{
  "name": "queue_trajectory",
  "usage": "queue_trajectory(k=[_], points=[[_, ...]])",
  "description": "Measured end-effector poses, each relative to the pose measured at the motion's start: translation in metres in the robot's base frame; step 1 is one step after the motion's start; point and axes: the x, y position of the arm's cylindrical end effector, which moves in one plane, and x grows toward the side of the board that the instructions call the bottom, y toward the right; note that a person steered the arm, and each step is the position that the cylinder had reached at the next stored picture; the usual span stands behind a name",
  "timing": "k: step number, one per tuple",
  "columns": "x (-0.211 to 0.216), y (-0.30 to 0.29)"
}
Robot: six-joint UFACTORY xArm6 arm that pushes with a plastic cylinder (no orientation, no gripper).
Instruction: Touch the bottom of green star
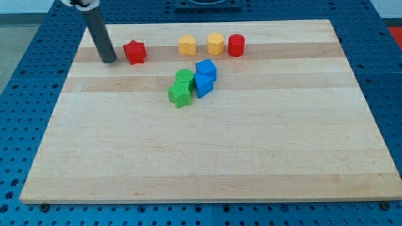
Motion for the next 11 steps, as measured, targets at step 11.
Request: queue_trajectory(k=[11], points=[[0.103, 0.152]])
